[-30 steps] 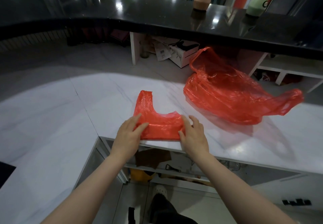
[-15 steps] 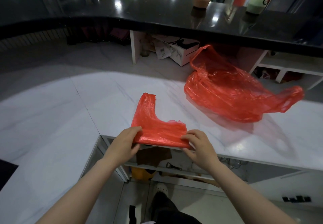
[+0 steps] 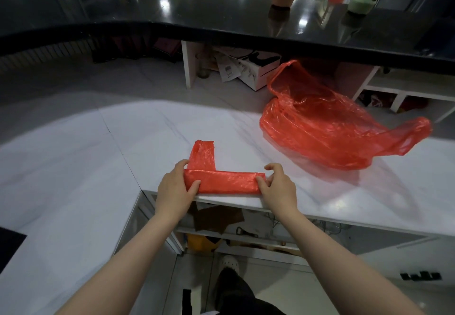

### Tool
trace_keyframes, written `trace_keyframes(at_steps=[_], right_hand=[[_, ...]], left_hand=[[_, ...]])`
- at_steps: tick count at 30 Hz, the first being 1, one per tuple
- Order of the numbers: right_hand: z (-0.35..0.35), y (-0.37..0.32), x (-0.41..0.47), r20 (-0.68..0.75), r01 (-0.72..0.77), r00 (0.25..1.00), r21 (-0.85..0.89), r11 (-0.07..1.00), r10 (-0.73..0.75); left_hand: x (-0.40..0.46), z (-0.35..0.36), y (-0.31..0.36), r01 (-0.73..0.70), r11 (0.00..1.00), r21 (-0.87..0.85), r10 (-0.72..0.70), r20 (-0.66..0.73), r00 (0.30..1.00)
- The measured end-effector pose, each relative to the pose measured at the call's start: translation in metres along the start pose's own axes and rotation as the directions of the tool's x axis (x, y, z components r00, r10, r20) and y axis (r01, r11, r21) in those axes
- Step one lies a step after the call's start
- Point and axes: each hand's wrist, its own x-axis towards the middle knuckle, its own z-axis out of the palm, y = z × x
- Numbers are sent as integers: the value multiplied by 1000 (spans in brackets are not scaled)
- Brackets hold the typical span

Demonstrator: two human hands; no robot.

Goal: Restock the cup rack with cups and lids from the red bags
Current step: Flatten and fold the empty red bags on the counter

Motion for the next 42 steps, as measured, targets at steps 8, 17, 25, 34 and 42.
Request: trace_keyframes(at_steps=[8,17,25,34,42], right_hand=[[0,7,-7,24,343,937,-248,906,-348],[-9,27,-15,261,576,812,-214,789,-522],[-16,15,-12,181,409,896,11,912,-404],[-2,-9,12,63,36,997,31,999,-38],[8,-5,14,-24,104,994,-146,984,-109]], left_hand=[[-6,6,-10,-462,845,268,420,203,885],[-6,-2,-26,-412,889,199,344,302,889],[-9,-13,-27,-381,922,70,361,203,910],[12,-7,-6,46,993,-106,-47,-4,999],[23,5,1,-205,935,290,230,-55,972]])
